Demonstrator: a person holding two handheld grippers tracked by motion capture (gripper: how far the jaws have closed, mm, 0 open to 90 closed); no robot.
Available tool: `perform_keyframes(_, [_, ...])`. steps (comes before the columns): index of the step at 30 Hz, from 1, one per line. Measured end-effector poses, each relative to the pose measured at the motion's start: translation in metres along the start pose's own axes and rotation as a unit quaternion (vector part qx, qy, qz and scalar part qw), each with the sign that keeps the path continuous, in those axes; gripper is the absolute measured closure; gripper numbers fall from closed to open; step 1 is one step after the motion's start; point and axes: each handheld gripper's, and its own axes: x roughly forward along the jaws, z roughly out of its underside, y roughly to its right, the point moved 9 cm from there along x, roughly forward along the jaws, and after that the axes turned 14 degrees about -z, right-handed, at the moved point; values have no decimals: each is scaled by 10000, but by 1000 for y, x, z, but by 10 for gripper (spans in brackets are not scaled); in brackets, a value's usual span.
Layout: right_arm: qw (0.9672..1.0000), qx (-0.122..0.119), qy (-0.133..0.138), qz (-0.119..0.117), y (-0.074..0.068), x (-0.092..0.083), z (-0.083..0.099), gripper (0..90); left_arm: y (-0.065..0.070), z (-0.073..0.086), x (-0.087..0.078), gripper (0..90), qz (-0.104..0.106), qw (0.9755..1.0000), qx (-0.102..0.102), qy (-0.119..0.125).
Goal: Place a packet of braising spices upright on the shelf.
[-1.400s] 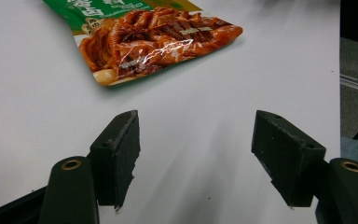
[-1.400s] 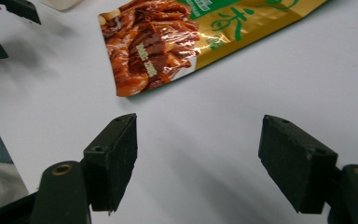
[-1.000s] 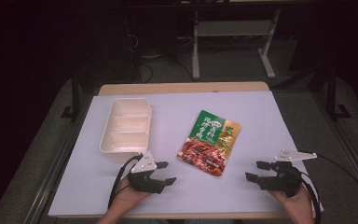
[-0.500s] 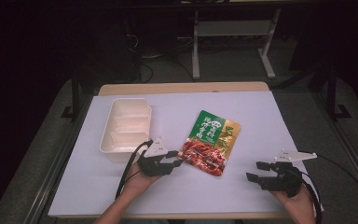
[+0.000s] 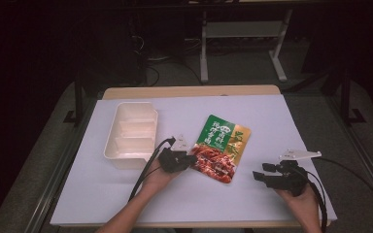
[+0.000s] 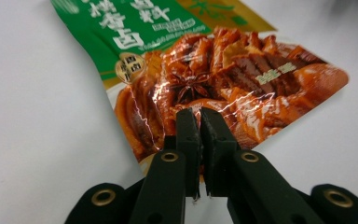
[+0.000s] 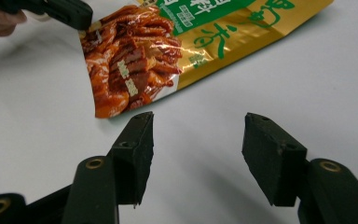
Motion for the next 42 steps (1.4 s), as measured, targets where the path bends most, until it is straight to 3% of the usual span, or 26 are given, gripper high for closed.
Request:
perform_keyframes(3, [10000,48,-73,-16,0,8,-7,372,3,6,8,895,73,9997,116,-201])
perform_keyframes(8, [9999,69,-155,-16,1,16,-14,321,4,8,10,897,81,9996,146,-234])
perform_keyframes(12, [9998,213,-56,18,13,20,-29,293,4,9,10,898,50,9995,208,-248])
perform_keyframes(15, [9993,348,26,-92,21,25,-42,286,4,9,10,899,71,9995,174,-267])
perform_keyframes(20, [9985,519,-151,-5,40,37,-57,270,4,9,10,899,75,9995,180,-263])
perform_keyframes(26, [9969,745,-229,51,60,44,-71,270,4,9,10,899,92,9995,179,-255])
perform_keyframes(31, [9946,900,-470,195,77,50,-79,277,4,9,11,899,113,9995,153,-240])
perform_keyframes(33, [9944,943,-428,188,81,52,-82,292,3,9,11,899,115,9995,165,-237])
perform_keyframes(35, [9941,1043,-288,71,85,56,-84,298,4,9,11,899,105,9995,176,-240])
perform_keyframes(38, [9922,1214,-286,22,90,61,-80,319,4,9,11,899,73,9994,209,-256])
perform_keyframes(42, [9915,1249,-289,-210,85,69,-79,397,4,9,11,899,61,9994,207,-263])
